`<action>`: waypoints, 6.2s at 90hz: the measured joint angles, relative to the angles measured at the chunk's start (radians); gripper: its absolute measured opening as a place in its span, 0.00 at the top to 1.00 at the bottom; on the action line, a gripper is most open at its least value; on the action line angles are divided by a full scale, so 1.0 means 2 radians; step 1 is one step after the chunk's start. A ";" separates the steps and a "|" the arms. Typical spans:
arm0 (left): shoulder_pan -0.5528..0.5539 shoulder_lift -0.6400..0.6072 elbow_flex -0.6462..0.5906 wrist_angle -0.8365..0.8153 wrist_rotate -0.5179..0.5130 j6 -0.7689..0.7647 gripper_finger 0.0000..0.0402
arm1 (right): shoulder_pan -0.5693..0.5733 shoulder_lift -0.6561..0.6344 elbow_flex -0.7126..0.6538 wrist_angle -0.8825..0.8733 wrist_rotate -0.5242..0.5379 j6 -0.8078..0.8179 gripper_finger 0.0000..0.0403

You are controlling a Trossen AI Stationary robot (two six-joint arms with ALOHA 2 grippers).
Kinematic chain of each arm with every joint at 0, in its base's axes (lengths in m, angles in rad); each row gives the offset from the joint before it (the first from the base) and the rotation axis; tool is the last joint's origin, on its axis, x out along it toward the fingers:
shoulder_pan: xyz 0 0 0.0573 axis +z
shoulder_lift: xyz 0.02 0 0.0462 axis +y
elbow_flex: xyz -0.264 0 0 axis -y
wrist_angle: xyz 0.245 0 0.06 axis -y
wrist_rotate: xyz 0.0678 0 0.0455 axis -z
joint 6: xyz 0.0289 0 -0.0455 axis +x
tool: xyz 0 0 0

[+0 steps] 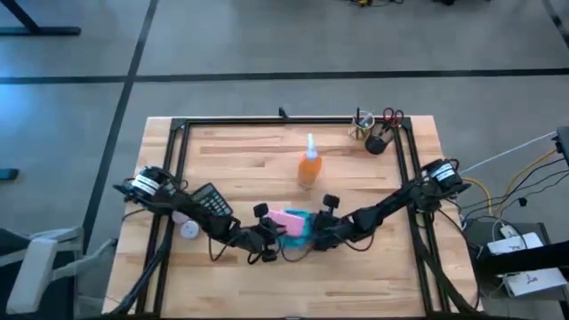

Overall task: Apply microfiber cloth
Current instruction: Wipe the pink cellphone with the blue microfiber cloth

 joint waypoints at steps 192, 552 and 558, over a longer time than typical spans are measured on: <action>0.049 0.012 -0.018 -0.077 -0.026 -0.084 0.85 | 0.005 0.000 0.145 -0.143 -0.085 -0.252 0.76; -0.004 -0.011 -0.021 -0.159 -0.015 -0.059 0.85 | -0.017 0.011 0.171 -0.195 0.009 -0.044 0.88; -0.007 -0.023 -0.026 -0.173 -0.012 -0.056 0.85 | -0.016 -0.003 0.171 -0.172 -0.032 -0.057 0.88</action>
